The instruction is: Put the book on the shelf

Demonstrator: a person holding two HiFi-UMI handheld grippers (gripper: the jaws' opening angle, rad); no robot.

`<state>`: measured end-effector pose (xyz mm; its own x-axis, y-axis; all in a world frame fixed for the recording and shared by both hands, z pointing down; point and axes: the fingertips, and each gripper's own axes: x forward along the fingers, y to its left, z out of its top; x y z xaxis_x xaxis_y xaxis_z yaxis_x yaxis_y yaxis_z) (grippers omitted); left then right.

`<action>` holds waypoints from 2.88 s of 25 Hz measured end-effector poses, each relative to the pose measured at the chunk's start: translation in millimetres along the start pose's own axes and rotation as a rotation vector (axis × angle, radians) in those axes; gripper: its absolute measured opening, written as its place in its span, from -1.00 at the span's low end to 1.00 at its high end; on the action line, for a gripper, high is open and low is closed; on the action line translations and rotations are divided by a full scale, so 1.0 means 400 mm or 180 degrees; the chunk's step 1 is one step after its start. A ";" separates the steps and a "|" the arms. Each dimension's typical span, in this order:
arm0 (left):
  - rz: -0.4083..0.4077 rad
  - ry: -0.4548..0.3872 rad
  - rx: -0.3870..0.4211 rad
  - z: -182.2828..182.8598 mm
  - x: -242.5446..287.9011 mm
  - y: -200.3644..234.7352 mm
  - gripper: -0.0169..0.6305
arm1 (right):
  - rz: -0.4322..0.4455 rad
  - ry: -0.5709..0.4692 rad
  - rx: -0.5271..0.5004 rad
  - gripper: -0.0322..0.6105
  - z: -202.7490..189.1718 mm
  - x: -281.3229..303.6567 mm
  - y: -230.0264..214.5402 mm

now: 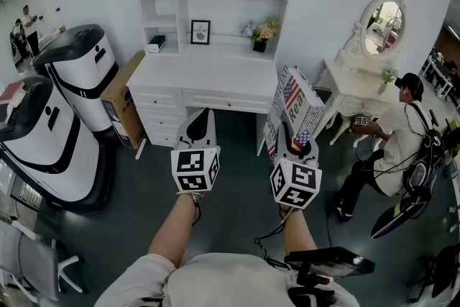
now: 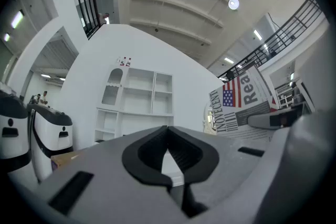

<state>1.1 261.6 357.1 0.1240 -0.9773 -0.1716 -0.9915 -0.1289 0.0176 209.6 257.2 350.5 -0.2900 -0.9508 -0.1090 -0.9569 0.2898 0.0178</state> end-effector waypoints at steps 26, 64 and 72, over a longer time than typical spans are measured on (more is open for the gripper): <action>-0.0055 0.0056 0.0151 -0.009 -0.085 0.114 -0.92 | -0.0122 0.0041 0.0216 -0.36 -0.023 -0.004 0.104; 0.0117 0.0091 0.0140 -0.128 0.612 0.285 -0.92 | -0.0107 0.0199 0.0153 -0.36 -0.124 0.725 -0.093; 0.0117 0.0108 0.0159 -0.148 0.703 0.285 -0.92 | -0.0092 0.0258 0.0145 -0.36 -0.144 0.822 -0.122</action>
<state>-74.9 -37.8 369.3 0.0878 -0.9865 -0.1382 -0.9960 -0.0850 -0.0260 160.1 -75.7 371.2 -0.2642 -0.9640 -0.0282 -0.9638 0.2650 -0.0297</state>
